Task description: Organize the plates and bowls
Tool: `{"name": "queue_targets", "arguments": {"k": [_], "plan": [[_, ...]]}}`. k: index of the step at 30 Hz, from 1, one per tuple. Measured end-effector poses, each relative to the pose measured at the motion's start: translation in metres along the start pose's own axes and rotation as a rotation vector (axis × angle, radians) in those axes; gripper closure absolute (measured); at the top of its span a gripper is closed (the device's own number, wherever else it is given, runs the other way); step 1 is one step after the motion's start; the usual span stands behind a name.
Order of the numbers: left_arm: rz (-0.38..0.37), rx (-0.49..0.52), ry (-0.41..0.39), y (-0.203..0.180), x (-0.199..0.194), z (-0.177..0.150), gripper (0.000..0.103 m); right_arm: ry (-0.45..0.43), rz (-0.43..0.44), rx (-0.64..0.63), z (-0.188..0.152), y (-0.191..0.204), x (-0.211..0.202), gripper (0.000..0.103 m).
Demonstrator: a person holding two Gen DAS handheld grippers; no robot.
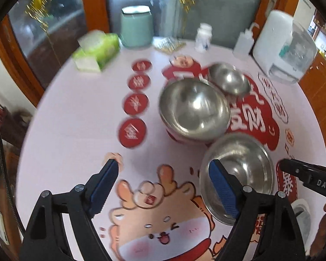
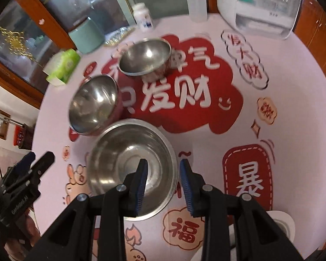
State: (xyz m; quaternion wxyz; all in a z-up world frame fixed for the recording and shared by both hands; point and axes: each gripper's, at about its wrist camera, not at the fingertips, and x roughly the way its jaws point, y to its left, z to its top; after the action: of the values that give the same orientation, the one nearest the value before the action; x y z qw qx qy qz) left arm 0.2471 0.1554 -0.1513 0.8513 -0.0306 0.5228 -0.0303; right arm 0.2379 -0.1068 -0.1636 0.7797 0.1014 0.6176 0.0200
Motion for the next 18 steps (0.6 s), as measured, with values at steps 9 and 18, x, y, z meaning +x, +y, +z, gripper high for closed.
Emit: {"name": "queue_targets", "arguments": {"k": [9, 18], "plan": [[-0.034, 0.026, 0.073, -0.022, 0.04, -0.017, 0.026, 0.062, -0.004, 0.019, -0.009, -0.009, 0.031, 0.072], [-0.111, -0.009, 0.149, -0.025, 0.06, -0.025, 0.062, 0.065, -0.001, 0.008, -0.008, -0.014, 0.038, 0.081]]}}
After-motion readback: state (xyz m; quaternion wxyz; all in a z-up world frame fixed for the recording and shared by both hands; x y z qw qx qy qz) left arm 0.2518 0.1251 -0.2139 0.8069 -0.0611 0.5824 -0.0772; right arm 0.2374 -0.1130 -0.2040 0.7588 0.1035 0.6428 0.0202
